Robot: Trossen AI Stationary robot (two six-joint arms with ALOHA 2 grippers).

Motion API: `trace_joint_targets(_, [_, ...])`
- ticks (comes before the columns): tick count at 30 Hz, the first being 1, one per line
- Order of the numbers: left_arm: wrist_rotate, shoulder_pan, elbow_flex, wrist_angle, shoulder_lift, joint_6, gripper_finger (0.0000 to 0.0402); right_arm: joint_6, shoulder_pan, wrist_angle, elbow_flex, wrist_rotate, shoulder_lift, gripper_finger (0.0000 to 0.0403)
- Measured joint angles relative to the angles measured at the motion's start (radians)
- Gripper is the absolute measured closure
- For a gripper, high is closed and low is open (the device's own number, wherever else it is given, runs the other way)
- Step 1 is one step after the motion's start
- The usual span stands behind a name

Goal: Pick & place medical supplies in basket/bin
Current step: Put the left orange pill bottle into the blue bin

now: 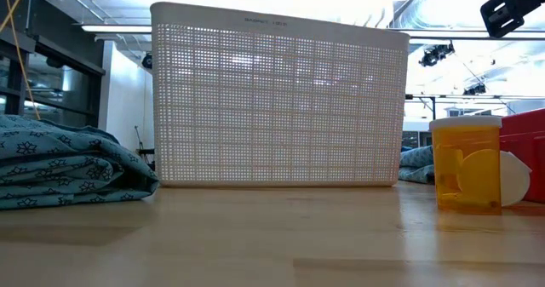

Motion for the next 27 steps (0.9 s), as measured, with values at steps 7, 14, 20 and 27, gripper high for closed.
trace_joint_targets(7, [0.073,-0.034,-0.213,0.362,-0.022,0.053,0.0195,0.000,0.000,0.000,0.000,0.000,0.000,0.0192])
trace_joint_targets(14, [0.133,-0.117,-0.362,0.341,-0.146,-0.015,0.0195,0.000,0.000,0.000,0.000,0.000,0.000,0.0192])
trace_joint_targets(20, [0.119,-0.230,-0.482,0.344,-0.262,-0.002,0.0195,0.000,0.000,-0.001,0.000,0.000,0.000,0.0192])
trace_joint_targets(27, [0.088,-0.346,-0.601,0.297,-0.396,-0.026,0.0195,0.000,0.000,0.000,0.000,0.000,0.000,0.0192])
